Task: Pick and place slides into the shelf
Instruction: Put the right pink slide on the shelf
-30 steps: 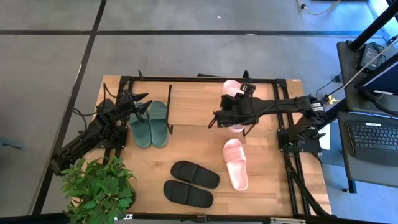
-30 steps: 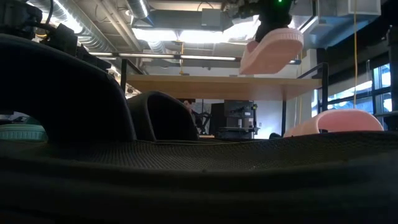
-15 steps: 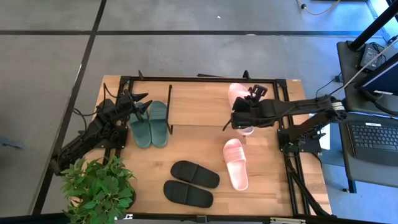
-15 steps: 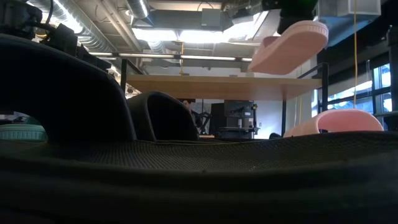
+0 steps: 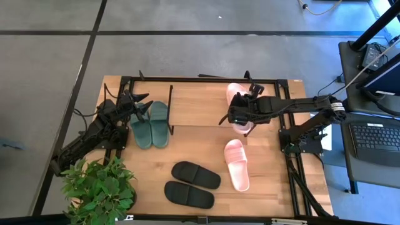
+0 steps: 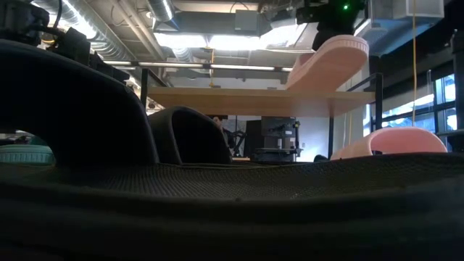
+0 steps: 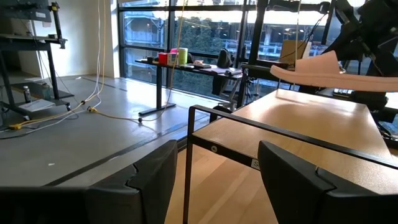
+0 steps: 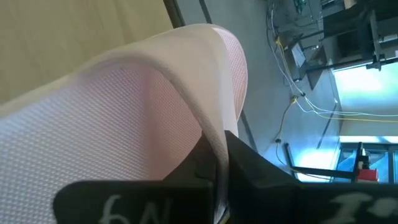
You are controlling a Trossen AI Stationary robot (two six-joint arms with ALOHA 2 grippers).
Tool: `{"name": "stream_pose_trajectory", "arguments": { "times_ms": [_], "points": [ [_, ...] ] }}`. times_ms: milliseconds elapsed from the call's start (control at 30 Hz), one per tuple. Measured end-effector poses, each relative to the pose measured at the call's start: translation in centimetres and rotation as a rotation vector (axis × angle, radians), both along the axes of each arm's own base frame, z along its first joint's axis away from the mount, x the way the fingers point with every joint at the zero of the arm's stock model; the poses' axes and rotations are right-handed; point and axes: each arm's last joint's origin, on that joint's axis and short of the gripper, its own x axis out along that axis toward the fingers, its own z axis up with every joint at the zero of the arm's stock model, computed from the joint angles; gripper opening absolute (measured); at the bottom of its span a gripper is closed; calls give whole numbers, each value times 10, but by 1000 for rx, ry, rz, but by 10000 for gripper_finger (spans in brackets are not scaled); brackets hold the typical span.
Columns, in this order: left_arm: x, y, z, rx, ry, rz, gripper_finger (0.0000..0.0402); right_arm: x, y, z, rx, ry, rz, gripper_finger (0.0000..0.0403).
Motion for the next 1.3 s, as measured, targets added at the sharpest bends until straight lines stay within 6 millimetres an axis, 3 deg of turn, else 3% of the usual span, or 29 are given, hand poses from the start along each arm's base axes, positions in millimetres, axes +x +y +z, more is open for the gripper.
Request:
{"name": "stream_pose_trajectory", "arguments": {
  "times_ms": [267,600,933,1300],
  "points": [
    [0,0,0,0,0,0,216,-4,0,-1,4,29,-19,12],
    [0,0,0,0,0,0,216,-9,0,-29,-7,90,-21,12],
    [0,0,0,0,0,0,216,-11,-10,-34,-8,87,-73,12],
    [0,0,0,6,4,0,216,-10,-12,-34,-13,148,-24,59]
  ]
}}
